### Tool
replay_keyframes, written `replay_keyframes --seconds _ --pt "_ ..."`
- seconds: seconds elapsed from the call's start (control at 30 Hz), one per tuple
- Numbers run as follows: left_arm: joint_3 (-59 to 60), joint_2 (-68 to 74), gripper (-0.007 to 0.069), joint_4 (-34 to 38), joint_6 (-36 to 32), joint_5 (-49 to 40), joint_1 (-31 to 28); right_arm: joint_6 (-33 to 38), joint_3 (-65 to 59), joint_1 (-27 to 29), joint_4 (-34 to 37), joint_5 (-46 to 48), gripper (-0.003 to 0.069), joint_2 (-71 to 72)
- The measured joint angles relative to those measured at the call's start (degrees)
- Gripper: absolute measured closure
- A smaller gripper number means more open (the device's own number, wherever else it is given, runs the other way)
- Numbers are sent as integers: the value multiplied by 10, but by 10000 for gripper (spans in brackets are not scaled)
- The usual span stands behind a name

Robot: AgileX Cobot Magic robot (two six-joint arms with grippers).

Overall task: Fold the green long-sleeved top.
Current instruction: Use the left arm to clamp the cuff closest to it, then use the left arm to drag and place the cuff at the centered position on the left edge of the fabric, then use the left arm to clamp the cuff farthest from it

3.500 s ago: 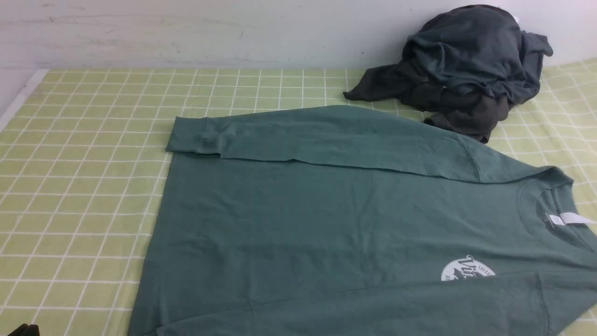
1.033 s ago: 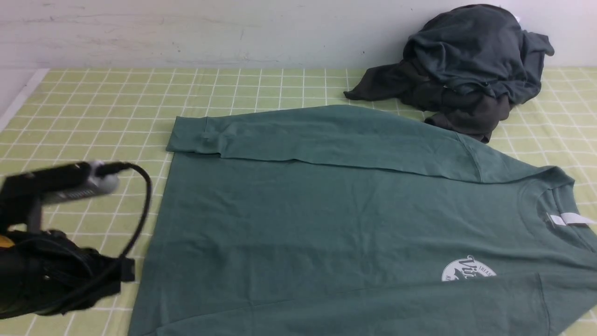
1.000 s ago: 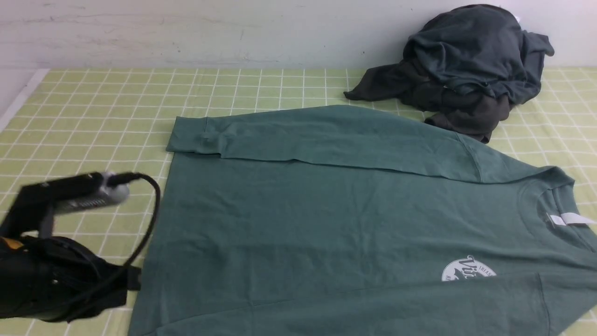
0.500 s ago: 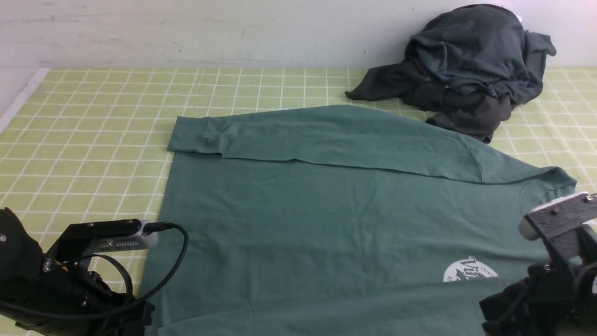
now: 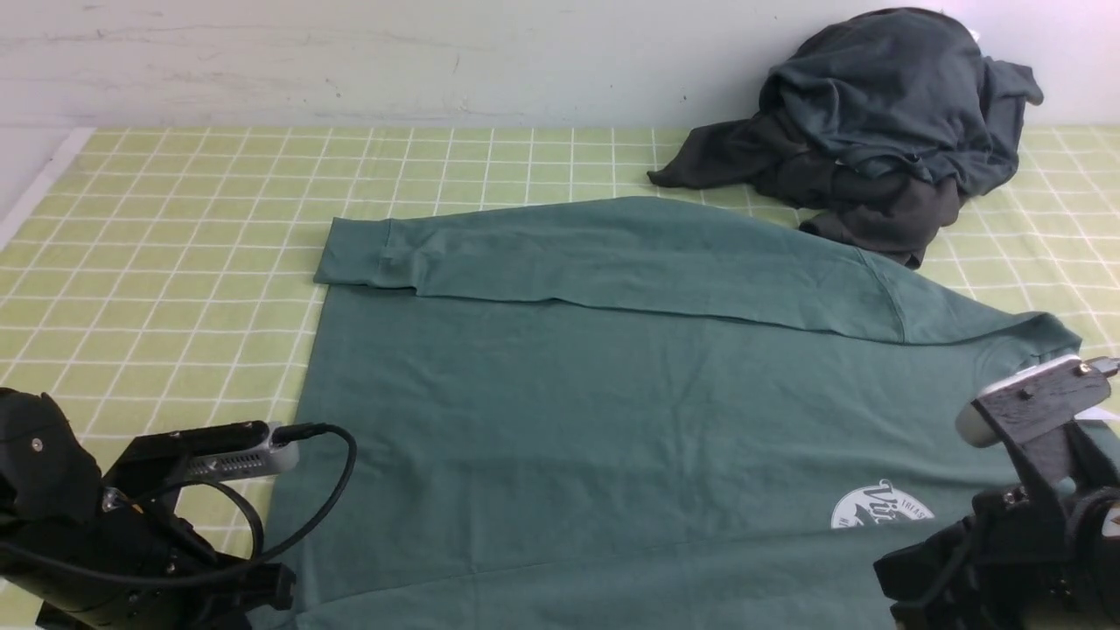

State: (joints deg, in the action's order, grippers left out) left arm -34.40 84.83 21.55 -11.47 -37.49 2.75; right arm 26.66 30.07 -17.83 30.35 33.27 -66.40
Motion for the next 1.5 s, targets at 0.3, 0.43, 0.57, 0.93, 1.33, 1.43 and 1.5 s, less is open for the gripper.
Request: replay_keyframes --seconds 0.3,0.43,0.57,0.93,1.33,1.43,1.5 --pt "-53 -109 625 52 -35 -28 0 12 0 0 2 0 673 0" --pt "-110 -145 625 55 -45 -35 0 21 0 0 2 0 673 0" --pt "-219 -142 625 58 -61 -37 0 25 1 0 2 -1 673 0" --pt "-404 140 592 4 -63 -22 0 26 25 0 -2 20 673 0" --pt "-767 459 265 -100 52 -98 0 27 25 0 -2 22 673 0" --pt "-819 493 260 -157 107 -129 0 30 25 0 -2 22 673 0" --pt "-841 508 261 -180 130 -147 0 31 25 0 -4 22 673 0"
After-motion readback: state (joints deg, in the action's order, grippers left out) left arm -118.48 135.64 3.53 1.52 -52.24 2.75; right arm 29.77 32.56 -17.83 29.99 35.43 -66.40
